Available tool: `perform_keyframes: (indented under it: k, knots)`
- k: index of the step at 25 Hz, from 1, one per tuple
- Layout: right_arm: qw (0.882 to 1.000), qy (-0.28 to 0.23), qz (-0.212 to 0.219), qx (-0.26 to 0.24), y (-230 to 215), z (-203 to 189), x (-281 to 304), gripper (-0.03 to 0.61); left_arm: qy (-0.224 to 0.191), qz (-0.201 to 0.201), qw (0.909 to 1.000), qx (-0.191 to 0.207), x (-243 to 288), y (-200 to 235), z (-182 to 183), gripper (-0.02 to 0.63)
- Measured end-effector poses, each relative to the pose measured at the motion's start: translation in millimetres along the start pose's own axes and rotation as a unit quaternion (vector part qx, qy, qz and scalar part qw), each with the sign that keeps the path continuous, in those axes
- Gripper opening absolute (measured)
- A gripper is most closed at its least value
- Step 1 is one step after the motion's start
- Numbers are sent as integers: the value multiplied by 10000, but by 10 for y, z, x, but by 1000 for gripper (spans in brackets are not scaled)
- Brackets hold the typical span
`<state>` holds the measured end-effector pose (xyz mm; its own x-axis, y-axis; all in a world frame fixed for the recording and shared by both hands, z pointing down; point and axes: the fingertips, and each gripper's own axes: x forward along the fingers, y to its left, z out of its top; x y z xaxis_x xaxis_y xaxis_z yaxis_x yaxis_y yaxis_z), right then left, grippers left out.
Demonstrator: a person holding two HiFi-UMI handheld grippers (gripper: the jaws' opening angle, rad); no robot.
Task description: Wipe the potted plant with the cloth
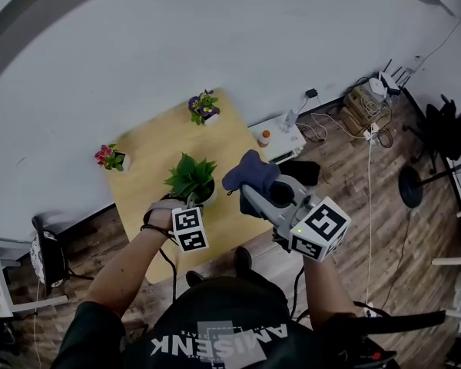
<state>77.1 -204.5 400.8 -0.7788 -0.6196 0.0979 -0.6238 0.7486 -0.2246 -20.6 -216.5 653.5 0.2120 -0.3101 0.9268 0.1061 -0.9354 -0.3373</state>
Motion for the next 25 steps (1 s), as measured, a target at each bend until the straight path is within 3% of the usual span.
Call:
perform_keyframes:
  k: [15, 18, 25]
  knots:
    - [9999, 5, -9, 145, -367, -206, -130, 52, 534, 296, 9965, 570, 485, -12, 169, 43]
    - [9994, -115, 24, 335, -387, -227, -163, 52, 466, 220, 9980, 368, 469, -39, 206, 48]
    - [9988, -113, 147, 447, -348, -266, -178, 52, 163, 113, 9998, 48, 391, -108, 270, 137]
